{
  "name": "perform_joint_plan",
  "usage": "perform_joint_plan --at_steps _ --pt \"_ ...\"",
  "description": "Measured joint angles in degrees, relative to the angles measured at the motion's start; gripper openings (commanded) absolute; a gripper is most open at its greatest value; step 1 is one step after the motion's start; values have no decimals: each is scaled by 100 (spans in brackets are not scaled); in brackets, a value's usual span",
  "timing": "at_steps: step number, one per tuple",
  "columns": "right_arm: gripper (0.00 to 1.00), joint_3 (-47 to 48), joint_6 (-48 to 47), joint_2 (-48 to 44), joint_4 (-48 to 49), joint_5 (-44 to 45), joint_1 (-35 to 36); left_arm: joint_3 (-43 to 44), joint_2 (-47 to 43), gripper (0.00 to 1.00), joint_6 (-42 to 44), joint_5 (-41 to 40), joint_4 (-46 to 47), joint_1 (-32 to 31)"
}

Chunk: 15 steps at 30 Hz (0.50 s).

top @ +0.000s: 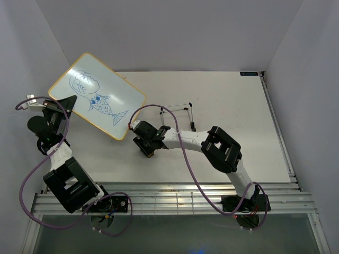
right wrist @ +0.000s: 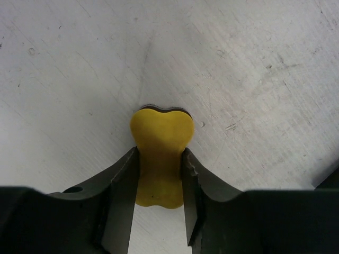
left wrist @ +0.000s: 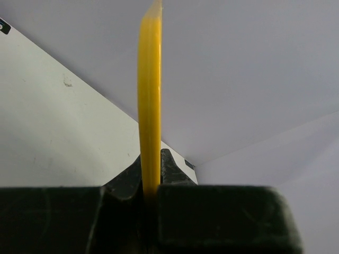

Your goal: Erase the whiteboard

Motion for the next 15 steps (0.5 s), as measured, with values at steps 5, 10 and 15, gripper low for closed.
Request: perform_joint_plan --at_steps 5,10,15 --pt "30 -2 17 -2 4 15 0 0 0 0 4 -2 -13 0" --pt "30 -457 52 -358 101 17 2 0 0 0 4 46 -11 0" --pt "31 -1902 190 -2022 177 -4 0 0 -9 0 -76 205 -15 -2"
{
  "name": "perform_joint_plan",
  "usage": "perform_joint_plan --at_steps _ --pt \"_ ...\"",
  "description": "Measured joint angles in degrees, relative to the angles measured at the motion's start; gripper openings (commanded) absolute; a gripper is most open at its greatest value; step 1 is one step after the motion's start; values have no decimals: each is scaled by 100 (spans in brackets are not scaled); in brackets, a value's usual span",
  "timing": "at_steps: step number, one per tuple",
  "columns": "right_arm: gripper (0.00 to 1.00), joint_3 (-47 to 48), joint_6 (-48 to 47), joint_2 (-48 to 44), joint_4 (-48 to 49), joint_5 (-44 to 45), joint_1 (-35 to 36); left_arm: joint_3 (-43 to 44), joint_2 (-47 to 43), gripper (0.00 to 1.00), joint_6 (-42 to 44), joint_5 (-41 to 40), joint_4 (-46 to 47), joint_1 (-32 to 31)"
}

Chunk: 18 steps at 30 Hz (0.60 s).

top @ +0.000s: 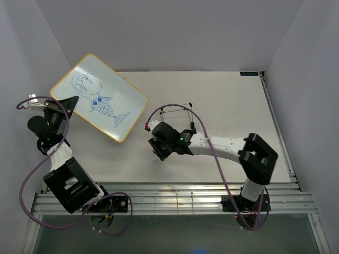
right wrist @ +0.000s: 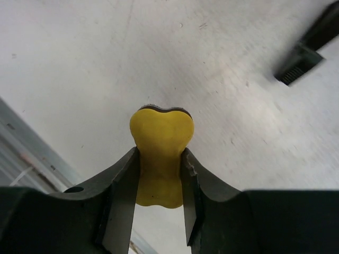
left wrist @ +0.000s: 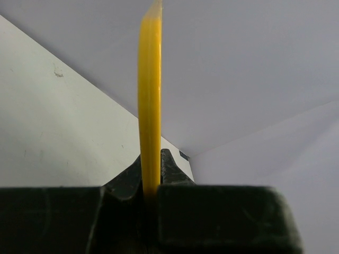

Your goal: Erase the whiteboard

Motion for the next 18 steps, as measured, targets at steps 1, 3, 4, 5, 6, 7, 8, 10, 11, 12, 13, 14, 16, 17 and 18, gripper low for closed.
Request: perform_joint_plan --at_steps 1,3,4,5,6,7,8,10,11,12,13,14,16,17,18 --pt "31 -227 31 -411 -15 15 2 0 -20 0 -26 39 -7 -4" --pt "31 -625 116 -1290 -26 79 2 15 -107 0 -74 118 -59 -33" --pt "31 -776 155 -1727 -13 133 2 59 -151 0 -96 166 -87 -59" --pt "31 -907 197 -2144 -48 210 2 149 -177 0 -122 225 -116 -98" --pt "31 -999 258 -2535 -122 317 2 289 -177 0 -153 297 -127 -177" --pt "32 -1051 302 -2907 -236 448 0 461 -162 0 -195 354 -144 -299" --pt "31 -1095 337 -3254 -356 588 -7 629 -146 0 -225 409 -140 -463" --pt "31 -1113 417 -3847 -643 831 -85 918 -131 0 -260 509 -114 -925" --pt "31 -1115 442 -4098 -800 938 -162 1027 -131 0 -229 542 -120 -1213" --pt "31 -1117 461 -4339 -953 1043 -260 1099 -131 0 -184 577 -151 -1532" --pt "31 -1119 476 -4559 -1110 1143 -356 1147 -138 0 -61 610 -234 -1873" --pt "31 -1102 483 -4758 -1296 1261 -448 1189 -144 0 79 645 -404 -2240" --pt "31 -1029 483 -5053 -1659 1473 -527 1207 -153 0 363 695 -787 -2927" --pt "31 -946 483 -5149 -1849 1552 -529 1207 -153 0 448 741 -975 -3220" --pt "31 -841 481 -5215 -2028 1631 -529 1196 -153 0 490 813 -1132 -3447"
